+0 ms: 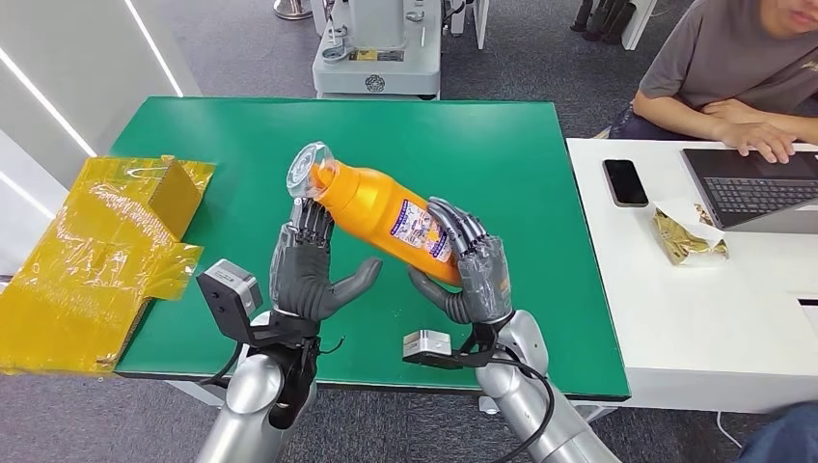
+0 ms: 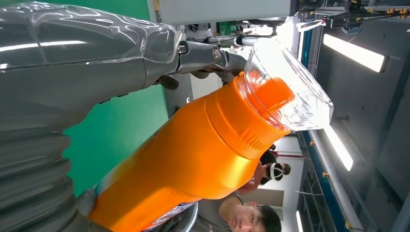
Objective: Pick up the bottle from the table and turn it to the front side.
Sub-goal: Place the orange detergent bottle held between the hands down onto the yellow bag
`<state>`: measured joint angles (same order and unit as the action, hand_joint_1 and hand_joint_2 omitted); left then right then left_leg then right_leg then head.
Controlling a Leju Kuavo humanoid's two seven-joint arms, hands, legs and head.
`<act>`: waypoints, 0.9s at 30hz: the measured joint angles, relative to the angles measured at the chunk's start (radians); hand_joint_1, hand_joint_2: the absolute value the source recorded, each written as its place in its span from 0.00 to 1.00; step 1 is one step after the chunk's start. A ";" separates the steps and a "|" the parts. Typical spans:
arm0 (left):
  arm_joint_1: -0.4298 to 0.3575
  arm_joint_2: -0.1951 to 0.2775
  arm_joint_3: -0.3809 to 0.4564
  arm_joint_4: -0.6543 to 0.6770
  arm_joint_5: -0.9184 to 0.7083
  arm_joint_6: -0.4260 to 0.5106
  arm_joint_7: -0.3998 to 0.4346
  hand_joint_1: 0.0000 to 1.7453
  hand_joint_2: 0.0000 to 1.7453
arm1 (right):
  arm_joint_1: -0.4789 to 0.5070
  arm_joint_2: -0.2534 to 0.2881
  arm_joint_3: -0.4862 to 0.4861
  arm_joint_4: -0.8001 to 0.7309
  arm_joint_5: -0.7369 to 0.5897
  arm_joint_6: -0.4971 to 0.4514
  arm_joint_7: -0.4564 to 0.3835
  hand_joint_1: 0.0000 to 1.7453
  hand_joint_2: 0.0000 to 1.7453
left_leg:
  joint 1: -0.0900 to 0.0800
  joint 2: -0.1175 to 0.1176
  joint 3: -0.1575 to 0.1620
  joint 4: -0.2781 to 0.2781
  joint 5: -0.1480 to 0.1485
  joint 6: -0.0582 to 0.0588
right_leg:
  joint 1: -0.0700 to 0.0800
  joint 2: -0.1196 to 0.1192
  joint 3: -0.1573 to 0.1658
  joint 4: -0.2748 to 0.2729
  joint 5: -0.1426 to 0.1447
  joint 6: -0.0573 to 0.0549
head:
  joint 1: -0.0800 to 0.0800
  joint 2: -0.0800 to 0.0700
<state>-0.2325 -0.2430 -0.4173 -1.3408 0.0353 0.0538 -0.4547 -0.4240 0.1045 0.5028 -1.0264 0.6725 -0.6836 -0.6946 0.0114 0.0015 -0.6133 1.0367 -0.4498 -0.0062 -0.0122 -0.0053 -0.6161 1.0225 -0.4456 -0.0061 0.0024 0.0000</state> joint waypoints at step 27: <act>-0.133 -0.009 0.021 0.226 0.032 -0.034 -0.050 0.00 1.00 | -0.033 0.002 0.087 0.030 -0.145 0.000 0.000 1.00 1.00 | 0.000 0.000 0.000 0.000 0.000 0.000 | 0.000 0.000 0.000 0.000 0.000 0.000 | 0.000 0.000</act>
<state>-0.3653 -0.2522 -0.3966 -1.1147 0.0673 0.0200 -0.5051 -0.4570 0.1067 0.5894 -0.9965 0.5275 -0.6831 -0.6944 0.0114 0.0015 -0.6133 1.0367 -0.4498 -0.0063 -0.0122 -0.0052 -0.6161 1.0227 -0.4455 -0.0063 0.0023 0.0000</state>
